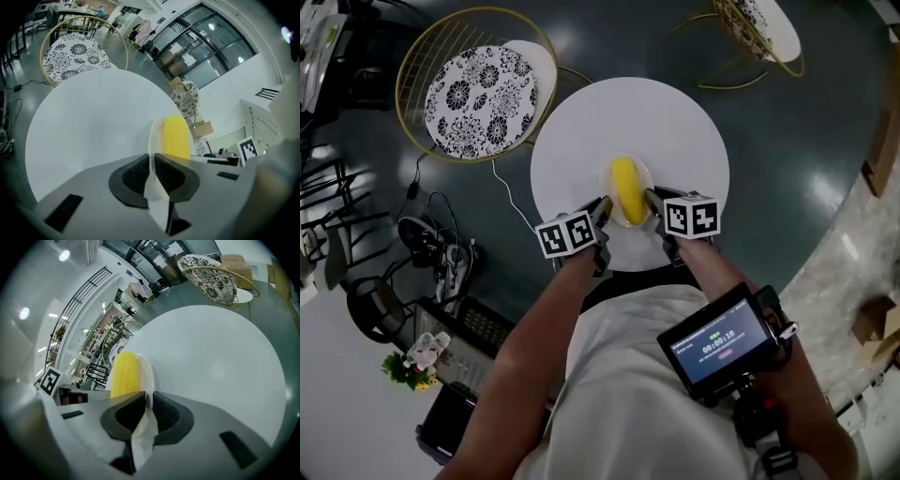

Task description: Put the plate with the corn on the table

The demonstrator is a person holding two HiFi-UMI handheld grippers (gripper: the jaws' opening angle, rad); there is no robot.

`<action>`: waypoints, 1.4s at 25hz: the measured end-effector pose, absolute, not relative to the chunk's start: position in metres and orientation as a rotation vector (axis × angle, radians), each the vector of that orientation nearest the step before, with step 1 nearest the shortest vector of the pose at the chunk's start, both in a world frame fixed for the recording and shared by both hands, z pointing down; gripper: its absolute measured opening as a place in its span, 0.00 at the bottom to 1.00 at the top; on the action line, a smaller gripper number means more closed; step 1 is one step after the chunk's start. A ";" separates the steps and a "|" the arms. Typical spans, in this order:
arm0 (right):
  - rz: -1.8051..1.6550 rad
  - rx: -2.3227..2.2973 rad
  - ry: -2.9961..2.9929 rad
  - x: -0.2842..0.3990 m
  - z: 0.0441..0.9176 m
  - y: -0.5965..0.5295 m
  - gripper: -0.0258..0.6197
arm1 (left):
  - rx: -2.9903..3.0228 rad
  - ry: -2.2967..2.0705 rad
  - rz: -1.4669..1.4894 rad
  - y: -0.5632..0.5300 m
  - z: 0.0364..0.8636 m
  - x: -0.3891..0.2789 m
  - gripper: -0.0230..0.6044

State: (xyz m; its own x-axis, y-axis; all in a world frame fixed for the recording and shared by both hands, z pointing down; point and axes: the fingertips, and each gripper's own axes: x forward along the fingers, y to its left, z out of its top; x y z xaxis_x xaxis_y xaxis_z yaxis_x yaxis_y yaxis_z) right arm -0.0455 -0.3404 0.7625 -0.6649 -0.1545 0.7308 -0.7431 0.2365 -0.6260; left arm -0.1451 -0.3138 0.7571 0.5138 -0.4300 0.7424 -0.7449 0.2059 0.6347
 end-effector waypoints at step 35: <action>1.218 0.819 -2.034 -0.052 0.775 -0.356 0.12 | 1.506 -1.187 0.567 -0.335 0.774 -0.148 0.12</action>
